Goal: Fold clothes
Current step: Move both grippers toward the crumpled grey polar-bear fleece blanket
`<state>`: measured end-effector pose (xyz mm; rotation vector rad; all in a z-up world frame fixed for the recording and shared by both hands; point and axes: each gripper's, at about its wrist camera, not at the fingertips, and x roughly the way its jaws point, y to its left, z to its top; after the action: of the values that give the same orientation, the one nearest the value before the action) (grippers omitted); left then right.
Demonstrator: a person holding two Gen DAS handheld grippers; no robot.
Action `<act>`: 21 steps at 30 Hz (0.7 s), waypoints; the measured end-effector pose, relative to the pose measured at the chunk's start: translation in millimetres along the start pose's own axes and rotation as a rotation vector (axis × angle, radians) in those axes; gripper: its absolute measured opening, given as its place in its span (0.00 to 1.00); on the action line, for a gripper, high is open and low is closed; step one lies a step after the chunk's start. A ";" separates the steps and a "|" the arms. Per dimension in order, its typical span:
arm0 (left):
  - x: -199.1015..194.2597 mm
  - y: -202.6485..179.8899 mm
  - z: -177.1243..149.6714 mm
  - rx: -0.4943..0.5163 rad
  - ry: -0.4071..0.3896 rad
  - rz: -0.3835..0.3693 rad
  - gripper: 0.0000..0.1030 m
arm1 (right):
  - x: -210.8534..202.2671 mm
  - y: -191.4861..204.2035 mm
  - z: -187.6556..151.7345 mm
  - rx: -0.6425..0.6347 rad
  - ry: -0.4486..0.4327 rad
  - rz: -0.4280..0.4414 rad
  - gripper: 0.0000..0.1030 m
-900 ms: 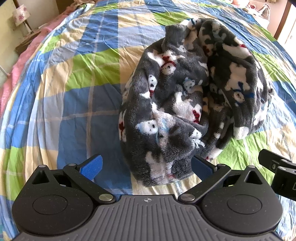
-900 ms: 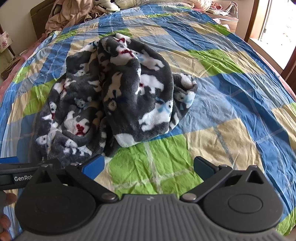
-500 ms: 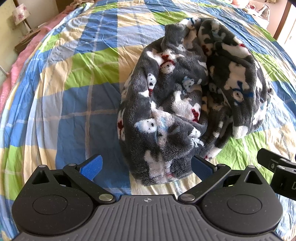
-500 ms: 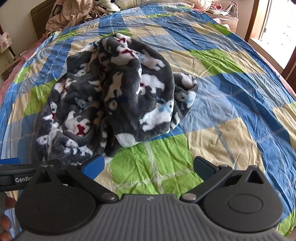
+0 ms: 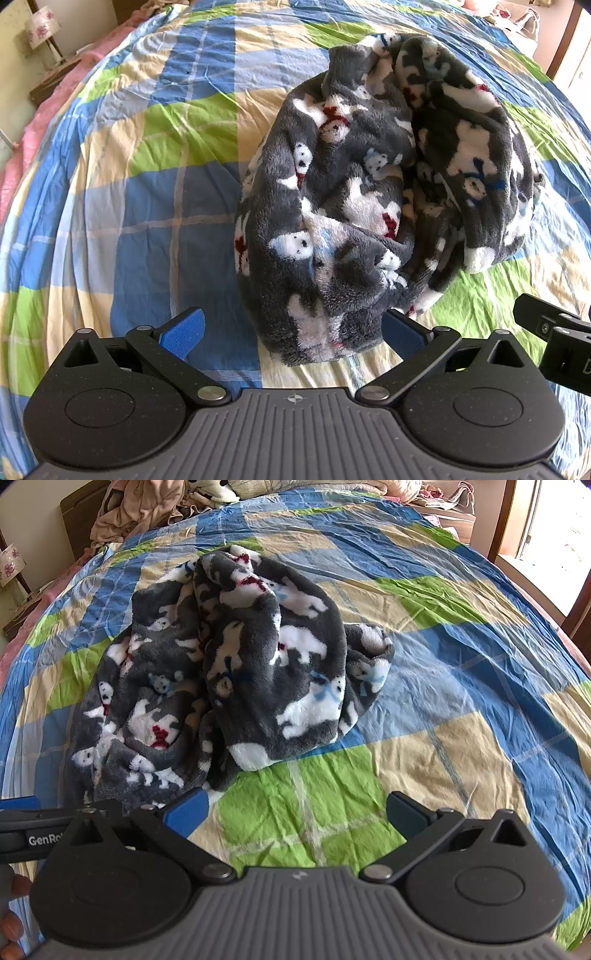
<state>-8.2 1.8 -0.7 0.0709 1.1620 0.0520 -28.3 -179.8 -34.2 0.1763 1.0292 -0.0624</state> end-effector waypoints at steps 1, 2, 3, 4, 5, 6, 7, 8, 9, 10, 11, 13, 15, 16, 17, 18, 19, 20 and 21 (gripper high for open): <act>-0.1 -0.2 -0.3 0.001 -0.001 -0.001 1.00 | 0.0 0.0 -0.1 -0.001 -0.001 0.000 1.00; -0.2 -0.6 -0.6 0.002 -0.001 -0.001 1.00 | 0.2 0.0 -0.1 -0.001 0.000 0.001 1.00; -0.2 -1.0 -0.9 0.003 -0.001 -0.001 1.00 | 0.4 0.1 -0.1 -0.002 0.000 0.002 1.00; -0.2 -1.4 -1.3 0.003 -0.001 -0.001 1.00 | 0.5 0.3 -0.1 -0.002 0.000 0.002 1.00; -0.1 -1.7 -1.8 0.003 -0.001 -0.001 1.00 | 0.7 0.5 0.0 -0.003 0.000 0.003 1.00; -0.2 -1.9 -2.2 0.003 -0.001 -0.002 1.00 | 0.9 0.7 0.0 -0.003 0.000 0.004 1.00; -0.2 -2.0 -2.5 0.002 -0.001 -0.002 1.00 | 1.1 0.9 0.0 -0.004 0.000 0.005 1.00; -0.2 -2.1 -2.8 0.002 -0.001 -0.002 1.00 | 1.2 1.1 0.0 -0.004 0.000 0.006 1.00; -0.3 -2.2 -3.2 0.002 -0.001 -0.002 1.00 | 1.0 0.5 -0.5 -0.005 0.000 0.007 1.00; -0.3 -2.4 -3.5 0.002 -0.001 -0.002 1.00 | 0.7 -0.5 -1.5 -0.004 -0.001 0.010 1.00; -0.3 -2.5 -3.8 0.002 -0.001 -0.002 1.00 | 0.9 -0.4 -1.4 -0.005 -0.001 0.011 1.00; -0.3 -2.7 -4.4 0.002 0.000 -0.002 1.00 | 1.3 0.2 -1.4 -0.005 0.000 0.012 1.00; -0.2 -2.9 -3.8 0.003 0.001 -0.002 1.00 | 1.7 0.9 -1.2 -0.006 0.000 0.014 1.00; 0.1 -2.9 -0.9 0.008 0.004 -0.002 1.00 | 1.8 1.6 -1.1 -0.006 0.000 0.016 1.00; -0.1 -2.8 -1.2 0.008 0.004 -0.002 1.00 | 1.9 2.2 -0.9 -0.005 0.000 0.017 1.00; -0.3 -2.7 -1.6 0.007 0.004 -0.003 1.00 | 2.1 2.8 -0.8 -0.005 0.000 0.019 1.00; -0.5 -2.8 -1.9 0.007 0.004 -0.003 1.00 | 2.2 3.5 -0.6 -0.005 0.000 0.021 1.00; -0.3 -3.2 -2.0 0.007 0.004 -0.003 1.00 | 2.3 4.1 -0.5 -0.005 0.000 0.022 1.00; -0.2 -3.6 -2.0 0.007 0.004 -0.004 1.00 | 2.2 2.8 -0.9 -0.005 0.000 0.025 1.00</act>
<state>-10.1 -1.7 -1.5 0.0751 1.1666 0.0448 -27.6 -176.8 -36.3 0.1846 1.0270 -0.0376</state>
